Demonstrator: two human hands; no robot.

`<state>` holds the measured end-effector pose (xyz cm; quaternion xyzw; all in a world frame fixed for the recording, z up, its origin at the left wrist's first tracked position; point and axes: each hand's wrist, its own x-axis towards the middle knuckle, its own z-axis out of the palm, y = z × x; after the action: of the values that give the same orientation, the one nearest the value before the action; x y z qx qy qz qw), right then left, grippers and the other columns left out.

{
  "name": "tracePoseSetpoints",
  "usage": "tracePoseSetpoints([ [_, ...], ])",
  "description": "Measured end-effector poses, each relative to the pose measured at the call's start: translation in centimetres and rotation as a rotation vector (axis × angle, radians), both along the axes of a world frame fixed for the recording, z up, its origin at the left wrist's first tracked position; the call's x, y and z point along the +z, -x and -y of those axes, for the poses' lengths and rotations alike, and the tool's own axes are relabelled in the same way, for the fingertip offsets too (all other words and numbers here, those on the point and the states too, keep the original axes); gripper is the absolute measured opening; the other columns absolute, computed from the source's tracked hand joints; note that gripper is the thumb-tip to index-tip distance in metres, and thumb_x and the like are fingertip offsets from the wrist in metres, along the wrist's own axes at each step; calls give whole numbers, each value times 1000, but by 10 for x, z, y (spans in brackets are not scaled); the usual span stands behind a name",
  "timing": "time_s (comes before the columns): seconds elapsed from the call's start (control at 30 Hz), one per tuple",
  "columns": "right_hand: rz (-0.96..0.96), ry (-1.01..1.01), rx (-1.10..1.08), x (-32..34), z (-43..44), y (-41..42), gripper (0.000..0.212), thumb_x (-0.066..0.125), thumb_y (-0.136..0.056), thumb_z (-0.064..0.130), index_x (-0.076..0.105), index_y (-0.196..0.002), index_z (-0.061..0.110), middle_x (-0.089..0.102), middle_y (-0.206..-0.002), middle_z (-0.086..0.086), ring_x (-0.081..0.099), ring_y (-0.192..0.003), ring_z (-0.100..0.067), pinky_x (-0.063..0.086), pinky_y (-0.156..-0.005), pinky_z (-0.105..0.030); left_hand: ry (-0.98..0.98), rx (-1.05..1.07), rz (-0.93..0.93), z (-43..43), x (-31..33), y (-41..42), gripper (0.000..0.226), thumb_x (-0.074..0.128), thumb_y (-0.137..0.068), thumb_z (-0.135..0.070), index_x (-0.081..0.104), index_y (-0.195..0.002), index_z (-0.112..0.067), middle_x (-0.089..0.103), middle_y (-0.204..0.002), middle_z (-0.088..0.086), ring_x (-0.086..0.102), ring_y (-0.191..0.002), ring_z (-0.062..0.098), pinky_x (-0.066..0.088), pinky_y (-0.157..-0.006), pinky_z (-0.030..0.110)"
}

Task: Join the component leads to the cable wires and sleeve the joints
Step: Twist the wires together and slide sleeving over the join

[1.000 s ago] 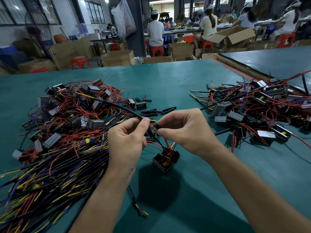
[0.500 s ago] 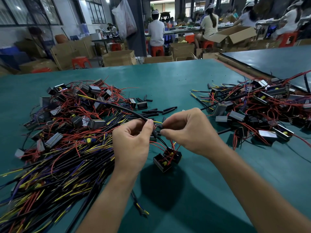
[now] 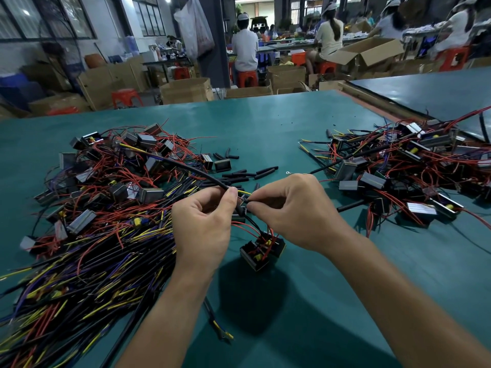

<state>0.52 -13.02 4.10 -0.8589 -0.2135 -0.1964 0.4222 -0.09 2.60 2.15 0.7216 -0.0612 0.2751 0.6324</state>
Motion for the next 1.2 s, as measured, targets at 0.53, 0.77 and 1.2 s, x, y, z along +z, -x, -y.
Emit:
tracePoseSetpoints([
  [0.53, -100, -34, 47, 1, 2, -3, 16, 67, -78, 36, 76, -80, 22, 66, -58, -1, 62, -57, -24, 55, -59, -38, 201, -80, -125, 5, 5, 3, 34, 67, -90, -12, 66, -56, -13, 47, -51, 12, 30, -37, 13, 22, -41, 22],
  [0.77, 114, 31, -5, -1, -1, -1, 18, 66, -80, 35, 76, -86, 22, 70, -68, -7, 61, -57, -25, 51, -57, -35, 173, -36, -56, 5, 5, 3, 36, 68, -88, -10, 71, -55, -23, 52, -43, -11, 40, -36, 0, 32, -42, 13],
  [1.2, -9, -139, 56, -4, -4, -4, 12, 70, -79, 29, 77, -88, 25, 71, -65, 1, 65, -61, -21, 54, -60, -39, 230, -43, -48, 9, 7, 5, 25, 72, -82, -3, 70, -61, -15, 57, -45, -12, 44, -36, -2, 36, -43, 10],
])
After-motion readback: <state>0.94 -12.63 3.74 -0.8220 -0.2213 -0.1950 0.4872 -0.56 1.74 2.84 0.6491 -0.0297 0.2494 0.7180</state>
